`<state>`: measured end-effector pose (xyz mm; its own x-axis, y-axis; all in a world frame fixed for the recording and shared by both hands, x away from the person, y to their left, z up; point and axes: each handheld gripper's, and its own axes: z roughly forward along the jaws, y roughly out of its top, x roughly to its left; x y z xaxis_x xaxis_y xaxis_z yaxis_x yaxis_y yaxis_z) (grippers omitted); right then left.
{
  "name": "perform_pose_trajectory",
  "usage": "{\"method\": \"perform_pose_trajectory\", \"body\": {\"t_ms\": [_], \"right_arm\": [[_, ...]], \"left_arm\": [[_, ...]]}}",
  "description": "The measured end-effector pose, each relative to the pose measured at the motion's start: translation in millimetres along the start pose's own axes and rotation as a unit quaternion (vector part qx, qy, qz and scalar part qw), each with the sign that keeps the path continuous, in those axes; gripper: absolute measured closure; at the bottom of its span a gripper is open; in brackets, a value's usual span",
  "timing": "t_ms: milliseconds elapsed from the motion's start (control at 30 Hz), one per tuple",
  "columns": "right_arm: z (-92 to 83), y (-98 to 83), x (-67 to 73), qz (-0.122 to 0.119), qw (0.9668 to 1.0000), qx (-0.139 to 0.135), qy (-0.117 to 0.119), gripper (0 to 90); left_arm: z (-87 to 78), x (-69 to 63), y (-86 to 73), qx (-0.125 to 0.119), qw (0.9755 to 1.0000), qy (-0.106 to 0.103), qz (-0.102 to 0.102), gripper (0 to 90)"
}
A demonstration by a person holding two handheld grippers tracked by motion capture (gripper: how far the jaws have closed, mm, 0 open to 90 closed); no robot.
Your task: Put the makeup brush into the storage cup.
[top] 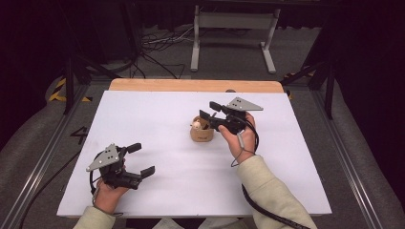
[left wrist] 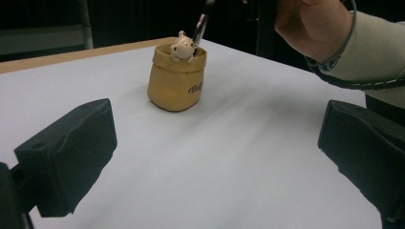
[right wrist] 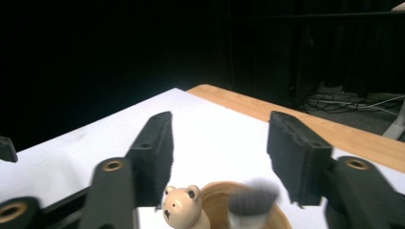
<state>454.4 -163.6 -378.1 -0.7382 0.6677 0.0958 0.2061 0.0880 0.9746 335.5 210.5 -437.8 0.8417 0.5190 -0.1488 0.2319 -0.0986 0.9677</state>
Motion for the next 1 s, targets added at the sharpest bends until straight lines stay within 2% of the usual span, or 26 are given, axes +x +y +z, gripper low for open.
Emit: {"method": "perform_pose_trajectory", "body": {"t_ms": [267, 300, 500, 667, 833, 900, 1000], "right_arm": [[-23.1, 6.6, -1.5, -0.008, 0.9997, -0.025, -0.004, 32.0], [-26.9, 6.8, -0.5, -0.011, 0.9996, -0.027, -0.002, 31.5], [-53.2, 4.0, 5.0, -0.037, 0.9989, -0.028, 0.008, 27.3], [-77.2, 1.2, 6.3, -0.071, 0.9973, -0.009, 0.015, 24.1], [-96.0, -0.1, 4.2, -0.071, 0.9973, -0.002, 0.017, 21.8], [-105.3, -1.7, 2.0, -0.053, 0.9985, 0.006, 0.017, 22.4], [-118.1, -7.3, -0.6, -0.054, 0.9983, 0.018, 0.013, 22.2]], "left_arm": [[-1.2, -1.0, 0.7, -0.001, 1.0000, 0.002, -0.002, 0.3], [-2.0, -1.4, 1.6, -0.005, 1.0000, 0.004, 0.005, 0.4], [-5.3, -7.5, 4.9, -0.009, 0.9999, -0.001, 0.014, 0.4], [-12.7, -8.9, 5.8, -0.014, 0.9998, -0.002, 0.013, 0.3], [-17.6, -8.4, 4.8, -0.015, 0.9998, 0.000, 0.009, 0.3], [-18.5, -8.2, 4.6, -0.016, 0.9998, 0.000, 0.009, 0.3], [-19.8, -8.5, 4.5, -0.017, 0.9998, 0.002, 0.008, 0.3]]}}
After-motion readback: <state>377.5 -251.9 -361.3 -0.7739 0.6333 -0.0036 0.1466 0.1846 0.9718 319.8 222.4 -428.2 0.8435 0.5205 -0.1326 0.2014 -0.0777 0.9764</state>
